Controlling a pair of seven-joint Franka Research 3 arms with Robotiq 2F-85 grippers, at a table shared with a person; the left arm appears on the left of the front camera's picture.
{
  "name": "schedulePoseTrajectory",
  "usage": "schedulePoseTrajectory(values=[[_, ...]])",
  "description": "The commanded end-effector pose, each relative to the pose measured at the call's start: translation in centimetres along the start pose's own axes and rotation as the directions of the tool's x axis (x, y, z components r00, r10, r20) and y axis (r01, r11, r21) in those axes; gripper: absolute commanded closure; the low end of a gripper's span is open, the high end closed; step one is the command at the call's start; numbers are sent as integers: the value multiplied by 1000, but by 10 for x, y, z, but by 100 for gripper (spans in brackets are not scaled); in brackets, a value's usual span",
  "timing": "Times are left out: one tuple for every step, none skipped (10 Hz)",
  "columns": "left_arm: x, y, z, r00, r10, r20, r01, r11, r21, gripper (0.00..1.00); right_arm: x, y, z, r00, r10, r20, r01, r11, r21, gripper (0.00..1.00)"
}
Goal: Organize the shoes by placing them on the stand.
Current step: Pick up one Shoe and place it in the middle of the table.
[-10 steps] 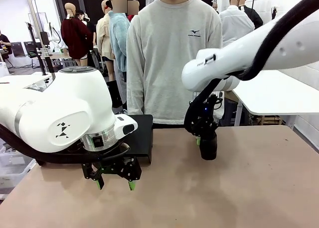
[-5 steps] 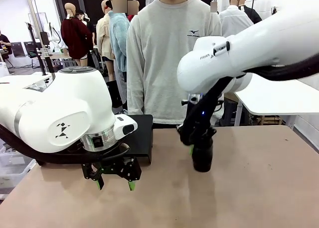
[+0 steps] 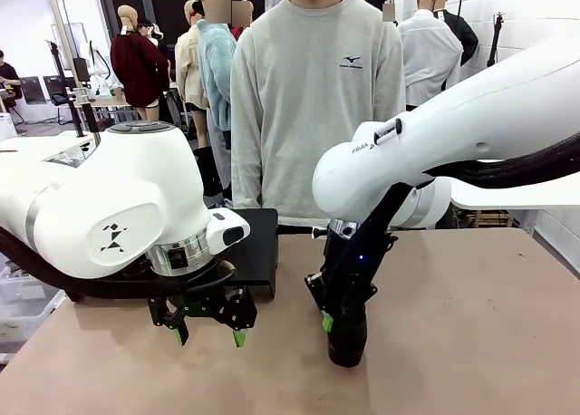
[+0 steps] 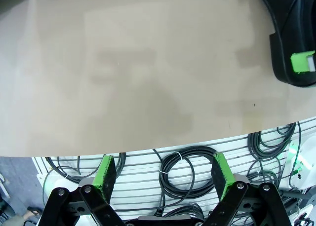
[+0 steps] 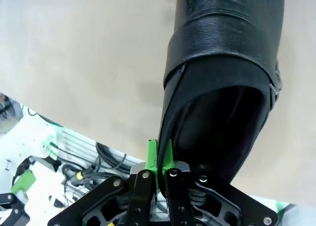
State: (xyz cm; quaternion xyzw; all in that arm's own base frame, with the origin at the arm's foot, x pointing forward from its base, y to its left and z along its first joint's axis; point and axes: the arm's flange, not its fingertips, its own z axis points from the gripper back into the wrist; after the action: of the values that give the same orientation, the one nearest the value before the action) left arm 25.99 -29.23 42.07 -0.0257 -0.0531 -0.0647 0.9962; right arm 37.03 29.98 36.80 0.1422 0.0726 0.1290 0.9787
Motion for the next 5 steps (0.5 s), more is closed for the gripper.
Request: schedulePoseTrajectory(values=[[-2,3,-1,1000,2,-6,-2,1000,-5,0,-4,0,-1,1000,18,-4,-18,998,53,100],[-2,3,-1,1000,2,-6,-2,1000,-5,0,-3,1,-4,1000,22,-16,-21,998,54,100],[-2,3,-1,1000,2,-6,-2,1000,-5,0,0,-1,-6,999,20,-36,-18,998,57,89],[-2,3,-1,1000,2,-6,-2,1000,-5,0,2,-1,-7,999,18,-45,-15,998,59,71],[-2,3,-1,1000,2,-6,-2,1000,-5,0,5,-1,-9,999,15,-51,-12,998,62,53]])
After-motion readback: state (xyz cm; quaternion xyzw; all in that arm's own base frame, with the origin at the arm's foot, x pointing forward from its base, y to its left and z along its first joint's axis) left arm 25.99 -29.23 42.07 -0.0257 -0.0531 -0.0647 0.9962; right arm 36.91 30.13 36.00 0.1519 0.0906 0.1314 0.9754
